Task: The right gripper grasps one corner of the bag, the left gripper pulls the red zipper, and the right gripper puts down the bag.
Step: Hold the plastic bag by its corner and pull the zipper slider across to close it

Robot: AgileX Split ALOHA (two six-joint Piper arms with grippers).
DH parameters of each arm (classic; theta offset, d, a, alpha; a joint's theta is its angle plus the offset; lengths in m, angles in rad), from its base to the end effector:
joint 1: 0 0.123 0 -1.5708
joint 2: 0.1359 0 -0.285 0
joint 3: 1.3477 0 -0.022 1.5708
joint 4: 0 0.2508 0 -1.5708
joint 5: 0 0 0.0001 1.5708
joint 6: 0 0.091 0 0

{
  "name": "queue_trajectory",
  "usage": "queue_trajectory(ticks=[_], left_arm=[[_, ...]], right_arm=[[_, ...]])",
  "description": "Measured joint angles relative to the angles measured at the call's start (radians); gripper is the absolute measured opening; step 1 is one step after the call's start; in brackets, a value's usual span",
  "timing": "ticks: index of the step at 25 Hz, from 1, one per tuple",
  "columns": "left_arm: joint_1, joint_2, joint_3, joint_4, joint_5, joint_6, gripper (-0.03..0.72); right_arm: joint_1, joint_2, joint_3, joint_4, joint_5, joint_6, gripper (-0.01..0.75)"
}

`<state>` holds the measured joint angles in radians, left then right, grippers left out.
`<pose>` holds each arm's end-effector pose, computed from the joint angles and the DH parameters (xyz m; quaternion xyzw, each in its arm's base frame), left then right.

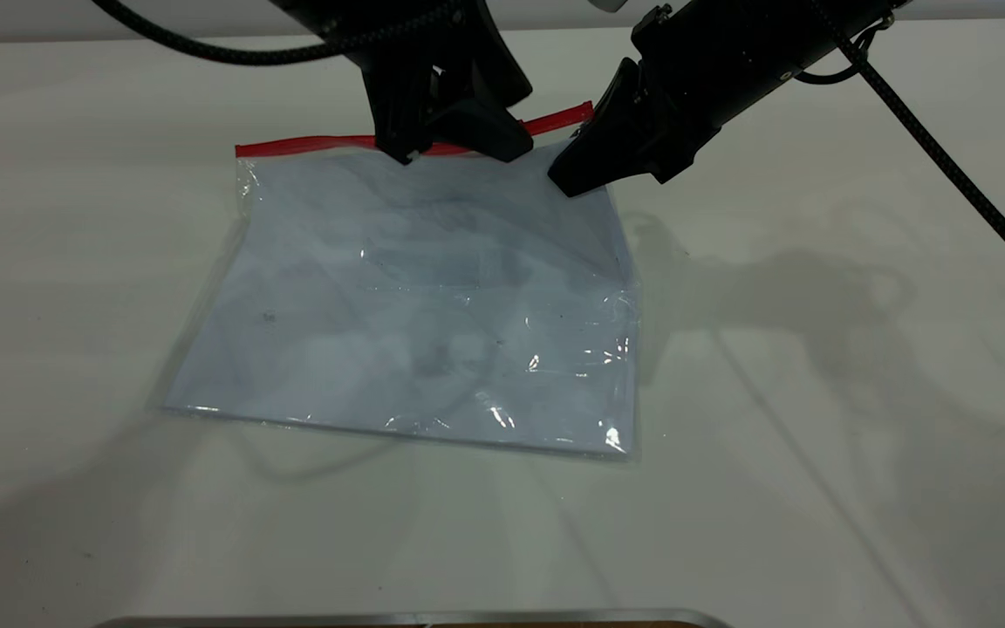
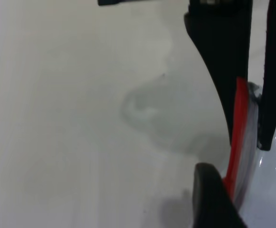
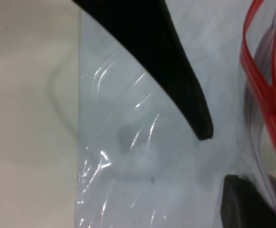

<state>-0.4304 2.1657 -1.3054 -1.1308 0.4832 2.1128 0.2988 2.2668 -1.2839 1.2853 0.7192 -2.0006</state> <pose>0.3749 -0.2143 0.1067 0.6703 0.6563 -0.1148 0.3268 0.3788 0.1770 0.0689 -0.5426 0.7465 0.2670 0.2777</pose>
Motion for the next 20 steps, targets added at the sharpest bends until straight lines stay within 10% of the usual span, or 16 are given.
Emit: queue_trajectory(ticks=[20], left_arm=[[0.0, 0.011, 0.0, -0.074, -0.008, 0.004, 0.058]], right_arm=[[0.0, 0.0, 0.0, 0.0, 0.002, 0.0, 0.041]])
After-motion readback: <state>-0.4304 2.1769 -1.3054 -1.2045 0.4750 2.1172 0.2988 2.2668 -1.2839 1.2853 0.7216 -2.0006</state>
